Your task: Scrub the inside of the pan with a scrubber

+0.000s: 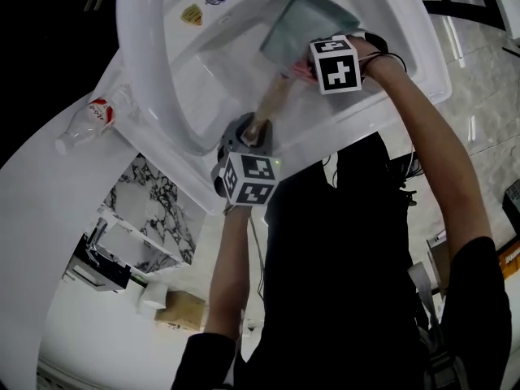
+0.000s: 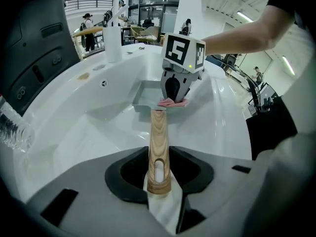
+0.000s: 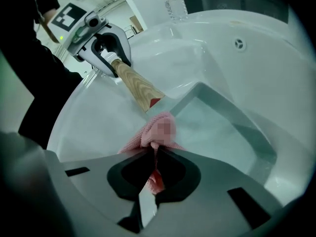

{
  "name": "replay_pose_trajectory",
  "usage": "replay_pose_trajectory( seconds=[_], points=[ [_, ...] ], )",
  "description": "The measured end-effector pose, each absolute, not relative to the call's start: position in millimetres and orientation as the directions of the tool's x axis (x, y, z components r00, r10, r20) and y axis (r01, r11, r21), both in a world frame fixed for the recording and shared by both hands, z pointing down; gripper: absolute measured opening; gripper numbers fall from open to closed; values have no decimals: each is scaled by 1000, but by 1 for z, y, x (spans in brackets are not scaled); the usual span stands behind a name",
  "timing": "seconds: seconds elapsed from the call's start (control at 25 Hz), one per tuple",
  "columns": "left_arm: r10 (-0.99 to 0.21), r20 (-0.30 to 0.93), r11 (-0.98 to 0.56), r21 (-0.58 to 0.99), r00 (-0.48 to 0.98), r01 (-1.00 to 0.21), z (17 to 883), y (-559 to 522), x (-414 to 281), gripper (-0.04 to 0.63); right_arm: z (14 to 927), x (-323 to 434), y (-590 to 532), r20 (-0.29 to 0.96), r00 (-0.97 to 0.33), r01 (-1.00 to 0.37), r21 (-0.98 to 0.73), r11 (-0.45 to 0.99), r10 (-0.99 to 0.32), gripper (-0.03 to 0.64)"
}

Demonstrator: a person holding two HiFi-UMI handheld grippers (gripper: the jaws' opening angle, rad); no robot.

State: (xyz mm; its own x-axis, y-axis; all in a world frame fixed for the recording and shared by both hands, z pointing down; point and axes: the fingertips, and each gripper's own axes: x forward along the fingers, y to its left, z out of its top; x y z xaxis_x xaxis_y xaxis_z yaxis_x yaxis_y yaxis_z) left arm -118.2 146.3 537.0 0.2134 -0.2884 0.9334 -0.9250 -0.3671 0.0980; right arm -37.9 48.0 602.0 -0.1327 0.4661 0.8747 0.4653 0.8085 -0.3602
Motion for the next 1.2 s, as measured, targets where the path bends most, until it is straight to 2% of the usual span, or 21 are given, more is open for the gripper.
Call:
replay_pose_trajectory(
  seconds=[0.32, 0.48, 0.68, 0.88, 1.12, 1.2],
  points=[
    [-268, 944, -368, 84, 192, -926, 539, 149, -119, 149, 604, -33, 60, 819, -18, 368, -527, 766, 573, 35],
    [-230, 956, -361, 91, 183, -928, 541, 150, -118, 149, 604, -31, 61, 826, 15, 313, -540, 782, 564, 35],
    [-191, 965, -366, 98, 178, -926, 542, 150, -116, 149, 607, -15, 67, 826, 115, 302, -559, 772, 552, 35],
    [-183, 967, -369, 98, 176, -924, 543, 150, -116, 149, 618, -6, 43, 884, 154, 318, -467, 825, 441, 35],
    [-177, 971, -362, 89, 163, -928, 544, 150, -116, 149, 631, 17, 2, 927, 206, 235, -358, 904, 314, 35],
    [-177, 971, -361, 88, 160, -929, 544, 149, -116, 149, 637, 29, -16, 943, 241, 226, -286, 931, 231, 35]
  ],
)
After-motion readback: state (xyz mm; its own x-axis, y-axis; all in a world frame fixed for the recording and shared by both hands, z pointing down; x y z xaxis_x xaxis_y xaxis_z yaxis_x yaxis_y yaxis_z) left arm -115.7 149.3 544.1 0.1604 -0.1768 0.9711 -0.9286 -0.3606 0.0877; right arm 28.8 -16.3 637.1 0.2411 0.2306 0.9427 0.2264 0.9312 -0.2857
